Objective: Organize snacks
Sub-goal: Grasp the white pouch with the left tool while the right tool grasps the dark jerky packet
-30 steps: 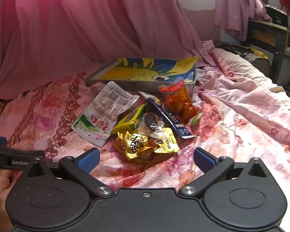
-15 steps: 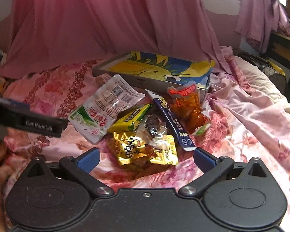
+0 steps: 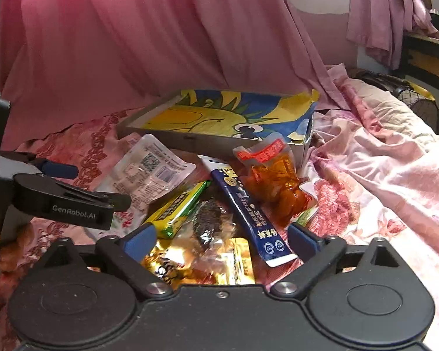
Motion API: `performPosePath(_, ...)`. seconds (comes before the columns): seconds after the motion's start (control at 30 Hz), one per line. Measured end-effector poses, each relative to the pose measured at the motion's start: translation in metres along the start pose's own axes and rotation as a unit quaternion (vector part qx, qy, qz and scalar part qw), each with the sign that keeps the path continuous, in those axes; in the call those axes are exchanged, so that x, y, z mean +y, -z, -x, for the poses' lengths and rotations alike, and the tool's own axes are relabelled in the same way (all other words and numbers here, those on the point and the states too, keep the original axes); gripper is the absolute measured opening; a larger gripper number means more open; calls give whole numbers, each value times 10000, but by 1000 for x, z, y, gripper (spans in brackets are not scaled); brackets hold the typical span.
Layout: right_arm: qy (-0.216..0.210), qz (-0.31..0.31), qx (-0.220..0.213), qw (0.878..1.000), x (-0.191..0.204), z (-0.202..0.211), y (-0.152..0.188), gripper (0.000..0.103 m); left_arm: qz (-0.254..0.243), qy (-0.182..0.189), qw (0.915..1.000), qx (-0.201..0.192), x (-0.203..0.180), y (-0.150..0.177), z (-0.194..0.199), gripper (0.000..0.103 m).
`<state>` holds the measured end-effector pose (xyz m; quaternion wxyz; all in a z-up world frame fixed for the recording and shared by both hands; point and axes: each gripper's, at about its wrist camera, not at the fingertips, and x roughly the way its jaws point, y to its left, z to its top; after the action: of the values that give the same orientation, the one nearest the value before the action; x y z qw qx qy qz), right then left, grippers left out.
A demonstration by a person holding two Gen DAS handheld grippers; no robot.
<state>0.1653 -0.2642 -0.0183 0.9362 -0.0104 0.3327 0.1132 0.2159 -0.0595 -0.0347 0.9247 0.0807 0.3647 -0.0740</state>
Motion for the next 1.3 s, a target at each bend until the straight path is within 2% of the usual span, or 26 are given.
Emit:
performPosePath(0.23,-123,58,222,9997,1,-20,4,82,-233,383,9990,45,-10,-1,-12,103)
performPosePath(0.47,-169,-46,183,9997,1,-30,3,79,-78,400,9990,183,-14,-5,-25,102)
performPosePath(0.6,-272,-78,196,9994,1,-34,3,76,282,415,9979,415,-6,-6,-33,88)
performPosePath(0.77,-432,-295,316,9981,-3,-38,4,72,388,438,9974,409,-4,-3,-32,82)
performPosePath(0.83,-548,-516,392,9964,-8,-40,4,66,378,409,9977,397,-7,-4,-29,77)
performPosePath(0.87,-593,-584,405,9957,-9,-41,4,56,364,395,9978,382,-8,-5,-27,73)
performPosePath(1.0,-514,-557,356,9965,-7,-38,4,51,359,452,9975,406,-13,-7,-20,60)
performPosePath(1.17,-386,-375,354,9979,-3,-32,4,47,505,436,9967,467,-13,-7,-13,55)
performPosePath(1.3,-168,54,278,9995,6,-23,6,46,697,295,9960,480,-8,-5,-3,55)
